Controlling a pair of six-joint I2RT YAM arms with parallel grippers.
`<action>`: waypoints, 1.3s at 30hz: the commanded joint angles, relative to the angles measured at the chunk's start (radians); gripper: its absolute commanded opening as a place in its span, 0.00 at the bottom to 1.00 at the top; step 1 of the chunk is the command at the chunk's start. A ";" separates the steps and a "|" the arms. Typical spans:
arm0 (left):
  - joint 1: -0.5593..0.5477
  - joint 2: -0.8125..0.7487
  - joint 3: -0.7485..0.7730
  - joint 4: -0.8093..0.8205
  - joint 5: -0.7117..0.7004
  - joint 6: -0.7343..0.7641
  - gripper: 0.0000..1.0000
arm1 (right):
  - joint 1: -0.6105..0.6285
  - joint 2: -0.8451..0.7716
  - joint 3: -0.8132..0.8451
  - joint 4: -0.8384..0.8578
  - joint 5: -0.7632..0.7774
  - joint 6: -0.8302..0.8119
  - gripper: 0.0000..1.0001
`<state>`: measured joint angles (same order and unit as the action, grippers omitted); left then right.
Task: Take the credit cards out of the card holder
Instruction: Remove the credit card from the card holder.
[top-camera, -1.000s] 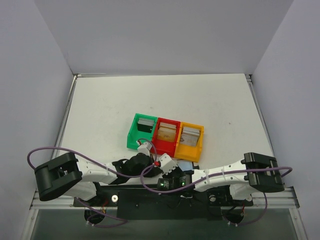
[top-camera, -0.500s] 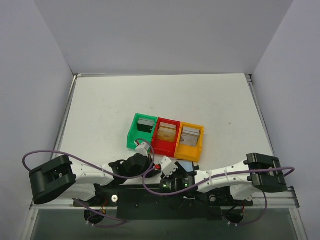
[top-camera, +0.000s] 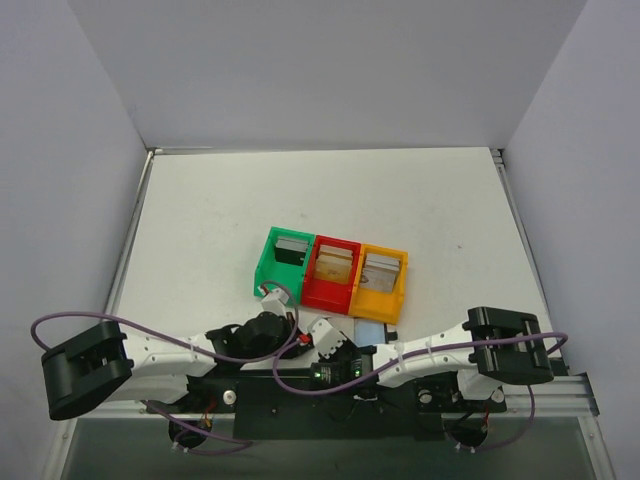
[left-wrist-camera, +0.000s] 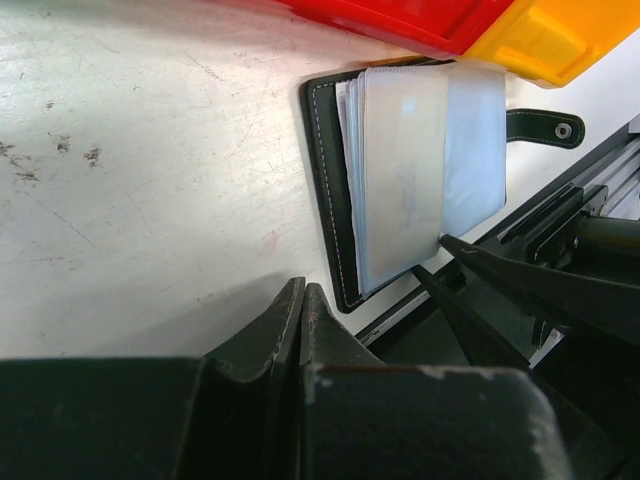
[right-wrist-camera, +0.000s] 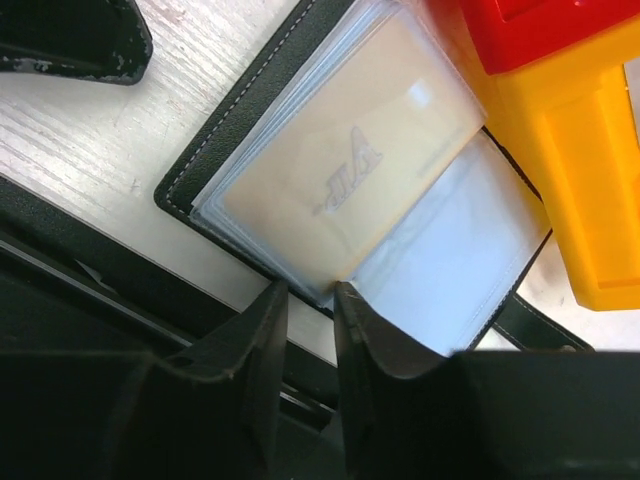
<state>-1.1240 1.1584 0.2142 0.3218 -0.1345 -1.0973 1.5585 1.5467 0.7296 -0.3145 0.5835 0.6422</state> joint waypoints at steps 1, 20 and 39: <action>0.001 -0.029 -0.006 0.000 -0.019 -0.013 0.07 | -0.005 0.016 0.011 -0.037 -0.008 0.010 0.16; 0.004 -0.163 -0.050 -0.052 -0.047 -0.029 0.03 | 0.048 -0.055 0.065 -0.054 0.035 0.046 0.26; 0.009 -0.206 -0.056 -0.041 -0.057 -0.015 0.20 | -0.235 -0.165 -0.053 0.084 -0.195 0.089 0.49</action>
<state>-1.1183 0.9440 0.1429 0.2398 -0.1799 -1.1206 1.3247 1.3388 0.6643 -0.2501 0.4095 0.7147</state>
